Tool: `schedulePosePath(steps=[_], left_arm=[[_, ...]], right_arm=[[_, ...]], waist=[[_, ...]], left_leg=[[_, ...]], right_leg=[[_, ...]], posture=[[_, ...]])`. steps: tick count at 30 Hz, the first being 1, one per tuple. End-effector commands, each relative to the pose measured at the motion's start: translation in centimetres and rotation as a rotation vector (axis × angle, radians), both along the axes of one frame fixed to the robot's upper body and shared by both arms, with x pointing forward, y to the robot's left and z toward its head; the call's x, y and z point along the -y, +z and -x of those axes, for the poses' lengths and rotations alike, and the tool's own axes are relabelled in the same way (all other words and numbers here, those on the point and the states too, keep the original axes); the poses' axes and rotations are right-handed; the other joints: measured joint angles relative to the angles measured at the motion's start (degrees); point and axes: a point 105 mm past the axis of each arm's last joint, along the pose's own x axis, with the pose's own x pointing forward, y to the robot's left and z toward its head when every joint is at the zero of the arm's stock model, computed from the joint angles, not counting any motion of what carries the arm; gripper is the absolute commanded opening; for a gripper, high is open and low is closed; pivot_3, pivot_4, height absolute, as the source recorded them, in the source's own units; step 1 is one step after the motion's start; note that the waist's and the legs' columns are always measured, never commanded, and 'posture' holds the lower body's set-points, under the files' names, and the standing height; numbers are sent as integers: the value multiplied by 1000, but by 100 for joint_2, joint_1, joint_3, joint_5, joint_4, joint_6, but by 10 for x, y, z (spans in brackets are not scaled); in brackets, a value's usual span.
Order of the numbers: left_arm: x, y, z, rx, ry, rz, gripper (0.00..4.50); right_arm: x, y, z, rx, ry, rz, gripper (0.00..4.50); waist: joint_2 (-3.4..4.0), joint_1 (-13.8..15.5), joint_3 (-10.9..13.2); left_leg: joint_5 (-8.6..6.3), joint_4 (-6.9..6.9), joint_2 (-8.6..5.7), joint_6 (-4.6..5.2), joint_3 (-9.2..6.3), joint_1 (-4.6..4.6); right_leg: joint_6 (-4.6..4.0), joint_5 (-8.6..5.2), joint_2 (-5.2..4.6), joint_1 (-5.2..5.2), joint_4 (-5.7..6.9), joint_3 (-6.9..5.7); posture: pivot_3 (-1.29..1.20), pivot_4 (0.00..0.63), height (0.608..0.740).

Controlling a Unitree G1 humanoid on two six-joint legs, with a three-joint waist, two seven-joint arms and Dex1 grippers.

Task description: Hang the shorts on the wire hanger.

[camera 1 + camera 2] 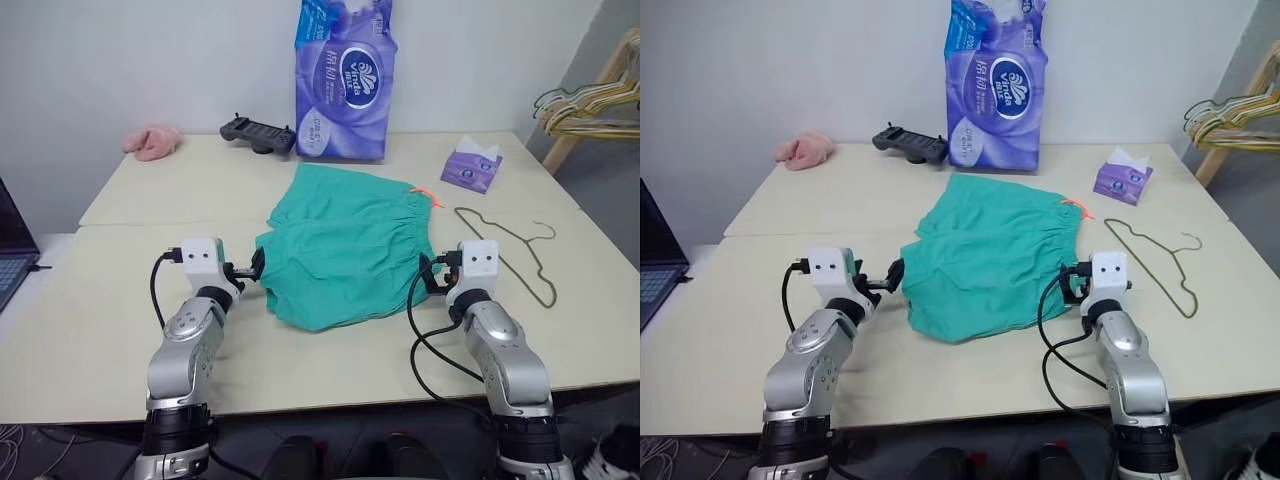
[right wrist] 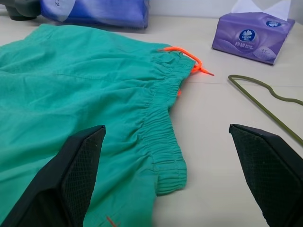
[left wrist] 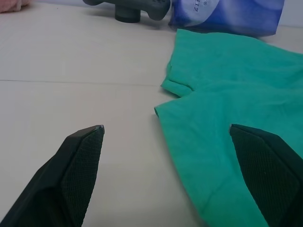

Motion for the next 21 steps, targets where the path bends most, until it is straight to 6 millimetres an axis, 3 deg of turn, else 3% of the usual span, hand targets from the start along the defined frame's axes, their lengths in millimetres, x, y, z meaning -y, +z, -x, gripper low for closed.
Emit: schedulePosePath(steps=[1,21], left_arm=[[-2,19,1,78,4,-25,4500],[0,21,0,81,-19,-21,4500]], right_arm=[[-3,16,-1,58,26,4,4458],[-4,20,-2,71,71,29,4458]], waist=[[1,1,0],[7,2,-32]], left_leg=[[1,0,0,-2,-6,0],[22,0,1,-28,-34,2]], right_leg=[[-3,0,0,1,0,-5],[-25,-1,6,7,11,-25]], posture=[[169,36,740],[165,34,740]])
